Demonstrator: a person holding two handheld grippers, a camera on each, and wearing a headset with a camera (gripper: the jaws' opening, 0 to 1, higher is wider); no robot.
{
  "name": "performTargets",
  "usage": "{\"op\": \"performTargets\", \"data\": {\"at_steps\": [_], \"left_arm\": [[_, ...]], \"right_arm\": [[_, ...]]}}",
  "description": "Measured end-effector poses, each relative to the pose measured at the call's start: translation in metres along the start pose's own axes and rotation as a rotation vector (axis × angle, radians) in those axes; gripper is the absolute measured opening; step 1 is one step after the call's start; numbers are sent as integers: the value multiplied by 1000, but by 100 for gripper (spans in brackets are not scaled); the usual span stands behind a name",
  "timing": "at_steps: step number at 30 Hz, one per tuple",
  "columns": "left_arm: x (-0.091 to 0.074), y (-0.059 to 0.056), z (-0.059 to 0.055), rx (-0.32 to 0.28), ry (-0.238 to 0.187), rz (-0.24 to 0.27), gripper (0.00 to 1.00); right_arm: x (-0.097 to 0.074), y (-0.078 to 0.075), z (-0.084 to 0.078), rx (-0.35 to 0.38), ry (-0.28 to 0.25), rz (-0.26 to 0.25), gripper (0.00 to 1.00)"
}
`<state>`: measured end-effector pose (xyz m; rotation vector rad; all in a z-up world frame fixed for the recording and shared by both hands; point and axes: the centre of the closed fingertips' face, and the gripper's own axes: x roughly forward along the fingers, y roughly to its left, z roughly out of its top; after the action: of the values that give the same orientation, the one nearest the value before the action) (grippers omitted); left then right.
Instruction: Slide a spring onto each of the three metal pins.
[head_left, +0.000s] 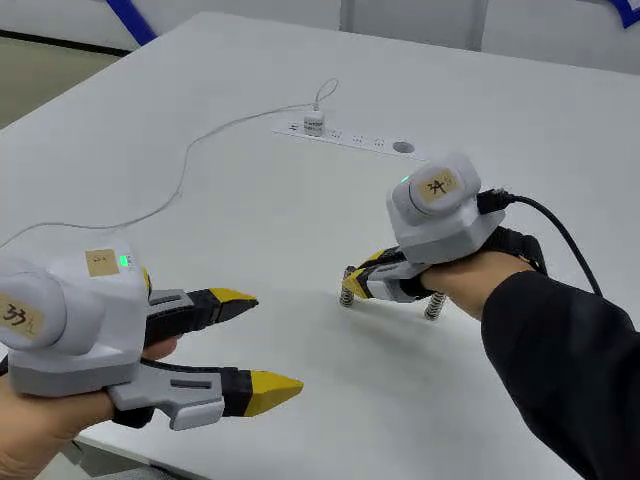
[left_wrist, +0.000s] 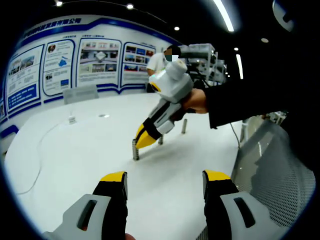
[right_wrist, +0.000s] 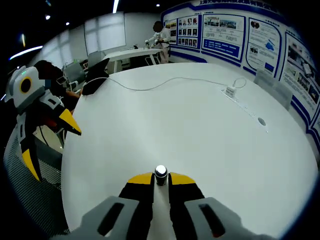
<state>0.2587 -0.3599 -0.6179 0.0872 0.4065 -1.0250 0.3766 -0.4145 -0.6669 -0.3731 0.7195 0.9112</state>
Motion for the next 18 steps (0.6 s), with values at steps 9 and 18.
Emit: {"op": "performTargets", "data": {"at_steps": [9,18], "left_arm": [[1,0,1,7,-2,-5,62],[1,1,2,13,-6,-10,62]], "right_arm": [[-9,1,-6,-12,-6,-20,15],[-21,4,-12,-9,-18,-41,16]]}}
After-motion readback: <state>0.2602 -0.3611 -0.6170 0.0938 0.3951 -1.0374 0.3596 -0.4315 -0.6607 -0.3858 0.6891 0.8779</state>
